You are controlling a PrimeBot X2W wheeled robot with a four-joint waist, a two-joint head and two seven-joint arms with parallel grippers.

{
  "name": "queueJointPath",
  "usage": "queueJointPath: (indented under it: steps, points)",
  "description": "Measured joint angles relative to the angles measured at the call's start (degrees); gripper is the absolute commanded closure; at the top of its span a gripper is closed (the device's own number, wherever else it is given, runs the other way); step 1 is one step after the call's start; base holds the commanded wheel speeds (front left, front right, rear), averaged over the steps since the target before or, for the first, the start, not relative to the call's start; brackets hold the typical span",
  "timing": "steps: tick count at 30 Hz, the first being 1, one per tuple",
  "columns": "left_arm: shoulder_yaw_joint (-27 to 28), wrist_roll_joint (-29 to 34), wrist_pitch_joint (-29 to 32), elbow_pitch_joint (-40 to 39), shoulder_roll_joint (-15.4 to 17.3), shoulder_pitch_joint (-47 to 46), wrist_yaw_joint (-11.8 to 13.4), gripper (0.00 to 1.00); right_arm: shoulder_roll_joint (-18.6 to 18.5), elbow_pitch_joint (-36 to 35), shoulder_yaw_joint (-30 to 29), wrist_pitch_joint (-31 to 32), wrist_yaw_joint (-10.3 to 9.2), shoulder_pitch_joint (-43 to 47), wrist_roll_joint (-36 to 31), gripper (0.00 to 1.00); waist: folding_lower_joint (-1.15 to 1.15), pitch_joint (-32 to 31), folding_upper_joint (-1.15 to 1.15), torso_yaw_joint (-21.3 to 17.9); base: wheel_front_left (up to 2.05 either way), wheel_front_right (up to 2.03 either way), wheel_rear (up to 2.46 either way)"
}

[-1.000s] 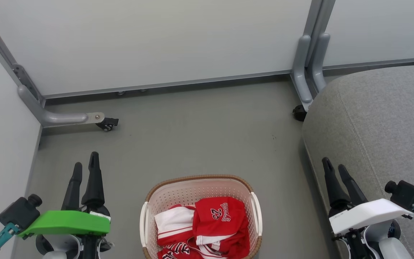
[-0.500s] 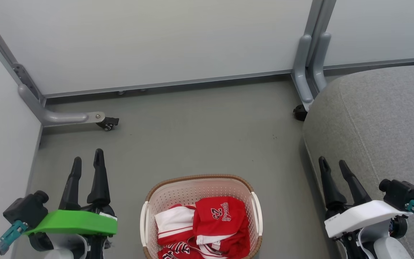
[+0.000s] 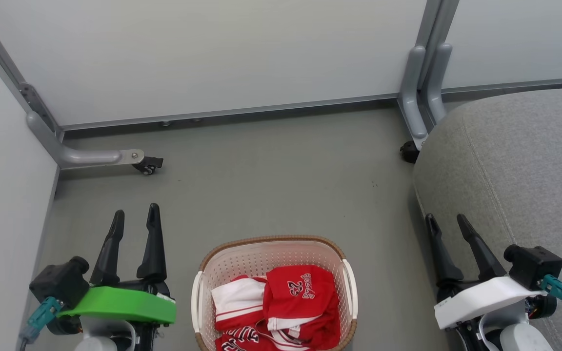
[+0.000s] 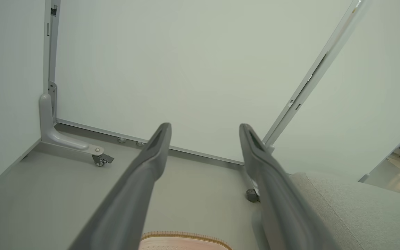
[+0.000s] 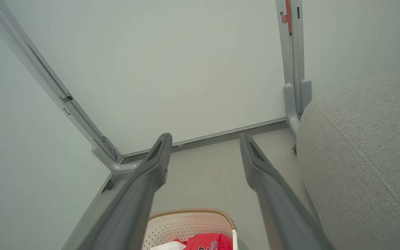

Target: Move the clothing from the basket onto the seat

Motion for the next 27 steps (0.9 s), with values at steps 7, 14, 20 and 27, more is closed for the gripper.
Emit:
queueJointPath:
  steps: [7,14,20,27]
  points:
    - [-0.7,3.3,-1.0,-0.8,0.0,0.0,-0.2,0.0,0.0,-0.6,0.3,-0.9,0.01,0.1,-4.0,0.0,0.0,0.0,0.0,0.1,0.0,0.0,0.0]
    - [-1.6,6.7,-1.8,-0.9,0.0,0.1,-0.2,0.0,-0.1,-1.2,0.4,-1.8,0.01,0.1,-7.5,0.0,0.0,0.2,0.0,0.2,0.0,0.0,0.0]
    - [-1.9,9.3,-2.6,-1.0,0.1,0.1,-0.3,0.0,-0.1,-1.8,0.4,-2.5,0.01,0.1,-10.7,0.0,0.0,0.4,0.0,0.2,0.0,0.0,0.0]
    - [-1.8,11.8,-3.4,0.0,0.1,0.2,-0.3,0.0,-0.1,-2.2,-0.8,-3.4,0.02,0.1,-12.1,0.0,0.0,0.7,0.0,0.1,0.0,0.0,0.0]
